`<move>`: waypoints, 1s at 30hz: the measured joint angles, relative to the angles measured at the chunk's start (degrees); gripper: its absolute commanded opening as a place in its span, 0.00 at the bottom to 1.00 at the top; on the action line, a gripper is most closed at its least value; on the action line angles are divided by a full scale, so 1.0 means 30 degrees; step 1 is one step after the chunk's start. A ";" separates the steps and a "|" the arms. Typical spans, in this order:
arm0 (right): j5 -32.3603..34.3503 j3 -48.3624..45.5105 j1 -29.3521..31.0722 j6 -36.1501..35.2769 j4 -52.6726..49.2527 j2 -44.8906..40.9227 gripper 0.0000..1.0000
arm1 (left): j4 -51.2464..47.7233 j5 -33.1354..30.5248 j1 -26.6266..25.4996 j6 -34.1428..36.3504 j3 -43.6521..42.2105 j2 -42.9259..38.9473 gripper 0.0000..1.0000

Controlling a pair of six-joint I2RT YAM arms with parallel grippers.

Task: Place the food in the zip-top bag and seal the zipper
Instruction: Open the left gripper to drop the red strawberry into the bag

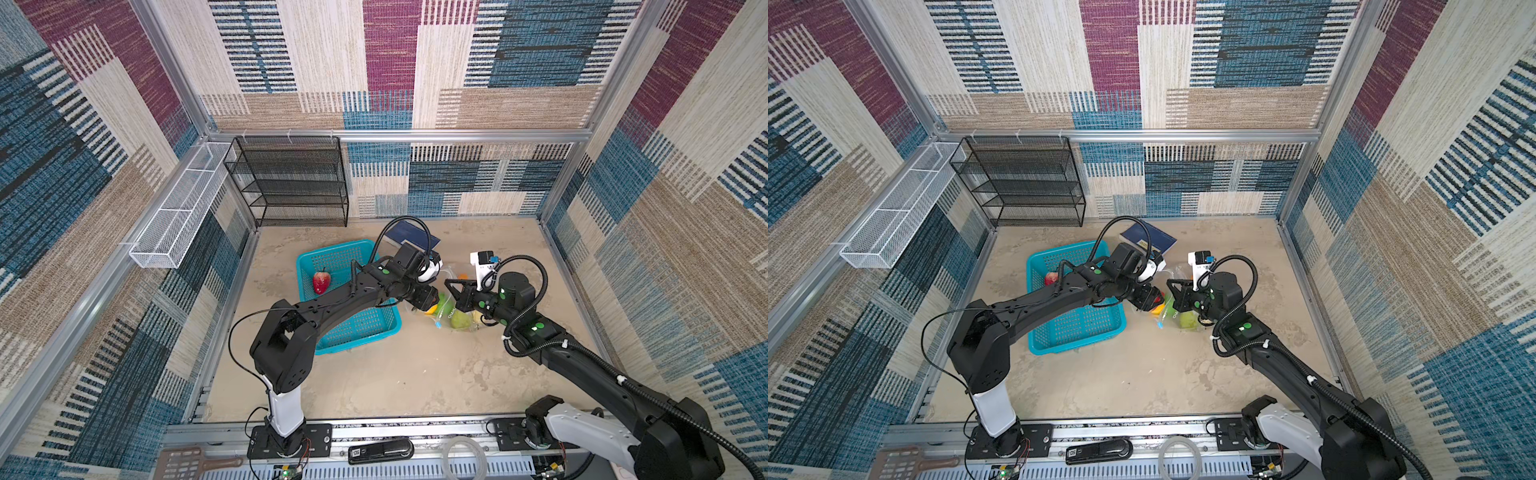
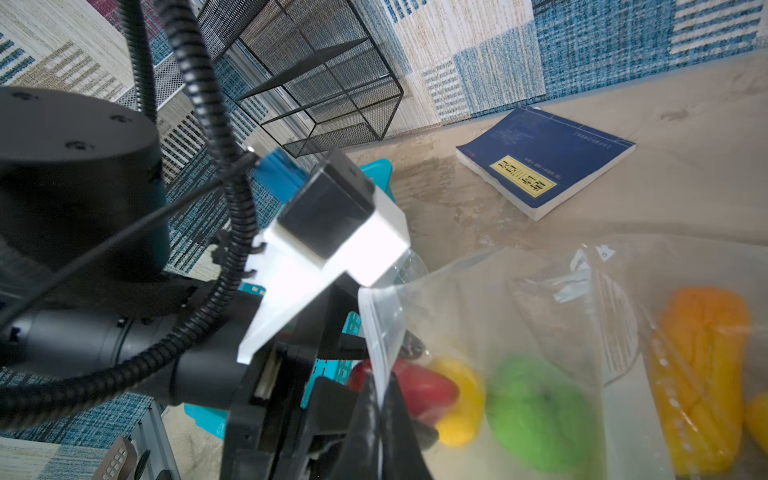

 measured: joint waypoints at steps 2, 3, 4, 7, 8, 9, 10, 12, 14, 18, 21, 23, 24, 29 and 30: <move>0.0007 0.0000 0.0000 0.0000 0.0000 0.0007 0.00 | -0.0051 -0.0117 -0.0051 -0.0007 0.0102 0.0168 0.64; 0.0015 0.0000 0.0000 0.0000 0.0000 0.0007 0.00 | -0.0044 -0.0131 -0.0058 -0.0015 0.0109 0.0175 0.65; 0.0015 0.0000 0.0000 0.0000 0.0000 0.0007 0.00 | -0.0051 -0.0138 -0.0051 -0.0022 0.0117 0.0175 0.66; 0.0015 0.0000 0.0000 -0.0007 0.0000 0.0029 0.00 | -0.0022 -0.0262 -0.0051 -0.0080 0.0029 0.0015 0.69; 0.0022 0.0000 0.0000 -0.0007 -0.0007 0.0036 0.00 | -0.0015 -0.0459 -0.0051 -0.0109 -0.0124 -0.0204 0.71; 0.0022 0.0000 0.0000 -0.0007 -0.0007 0.0036 0.00 | -0.0007 -0.0605 -0.0051 -0.0182 -0.0277 -0.0430 0.72; 0.0022 0.0000 0.0000 -0.0007 -0.0007 0.0036 0.00 | 0.0000 -0.0597 -0.0051 -0.0226 -0.0437 -0.0714 0.73; 0.0036 0.0000 0.0000 -0.0015 -0.0007 0.0036 0.00 | 0.0131 -0.0663 -0.0051 -0.0393 -0.0816 -0.1355 0.75; 0.0073 0.0000 0.0000 -0.0015 -0.0007 0.0036 0.00 | 0.0357 -0.0765 -0.0051 -0.0678 -0.1290 -0.2113 0.76; 0.0095 0.0007 0.0000 -0.0015 -0.0036 0.0044 0.00 | 0.1078 -0.1479 -0.0051 -0.1231 -0.2790 -0.4218 0.76; 0.0430 0.0007 0.0000 -0.0015 -0.0095 0.0036 0.00 | 0.1574 -0.2404 0.0044 -0.1464 -0.4255 -0.5632 0.75; 0.0437 0.0007 0.0000 -0.0015 -0.0102 0.0051 0.00 | 0.1880 -0.3067 0.0262 -0.1719 -0.5151 -0.6171 0.71; 0.0437 0.0015 0.0000 -0.0007 -0.0095 0.0080 0.00 | 0.1960 -0.3235 0.0437 -0.1792 -0.5413 -0.6229 0.69; 0.0452 0.0117 0.0000 -0.0007 -0.0138 0.0131 0.00 | 0.2404 -0.3694 0.1472 -0.2200 -0.5770 -0.5501 0.63; 0.0452 0.0124 0.0000 -0.0007 -0.0153 0.0109 0.00 | 0.2514 -0.3657 0.1581 -0.2208 -0.5741 -0.5253 0.63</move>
